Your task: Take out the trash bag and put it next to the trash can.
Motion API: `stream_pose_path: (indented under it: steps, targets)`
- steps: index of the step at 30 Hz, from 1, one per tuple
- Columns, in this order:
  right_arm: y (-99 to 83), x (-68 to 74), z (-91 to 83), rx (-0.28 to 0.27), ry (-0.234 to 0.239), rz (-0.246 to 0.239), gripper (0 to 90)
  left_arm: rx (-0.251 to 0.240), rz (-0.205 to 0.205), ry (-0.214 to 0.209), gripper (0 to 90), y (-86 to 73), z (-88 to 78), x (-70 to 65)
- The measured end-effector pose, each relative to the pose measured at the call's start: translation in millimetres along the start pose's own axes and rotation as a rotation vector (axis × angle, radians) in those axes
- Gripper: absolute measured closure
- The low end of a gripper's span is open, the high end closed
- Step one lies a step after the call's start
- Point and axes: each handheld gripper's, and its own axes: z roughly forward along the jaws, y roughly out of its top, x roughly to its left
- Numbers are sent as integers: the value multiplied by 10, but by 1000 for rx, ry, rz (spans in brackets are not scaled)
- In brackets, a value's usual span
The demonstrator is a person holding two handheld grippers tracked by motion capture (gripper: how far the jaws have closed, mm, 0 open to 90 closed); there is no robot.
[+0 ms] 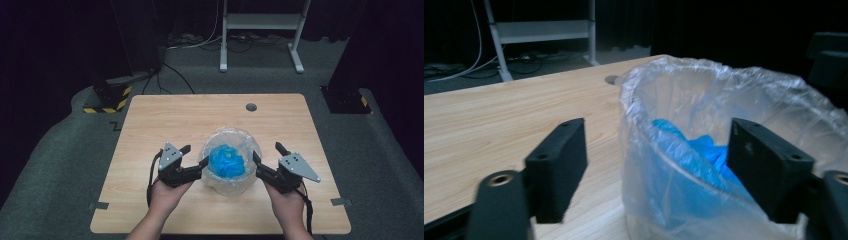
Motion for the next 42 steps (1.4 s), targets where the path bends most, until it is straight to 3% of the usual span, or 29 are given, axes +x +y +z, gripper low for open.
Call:
stream_pose_path:
  steps: [1,2,3,7,10,12,16,22,26,30,42]
  targets:
    - [2,21,16,16,8,-5,381,4,-7,7,364,-3,22,-4]
    - [2,21,16,16,8,-5,381,4,-7,7,380,-3,22,-4]
    - [-8,35,40,39,16,3,454,11,-27,5,421,-16,36,-7]
    - [-31,59,95,82,5,17,561,10,-1,41,520,-39,42,-18]
    - [-38,76,109,86,17,22,611,6,1,46,586,-49,44,-19]
    - [-50,110,126,98,24,14,669,9,-34,37,623,-68,61,-5]
    - [-66,131,139,101,14,6,719,1,-49,33,645,-73,59,7]
    - [-81,158,137,90,-15,-11,872,-29,-31,32,793,-85,41,-69]
    - [-70,157,118,72,-12,-3,886,-48,-22,25,855,-63,11,-90]
    - [-33,148,79,45,-9,11,895,-71,-38,15,886,-40,-28,-83]
    - [139,138,-72,-44,-19,11,896,-157,-26,-4,895,63,-175,-111]
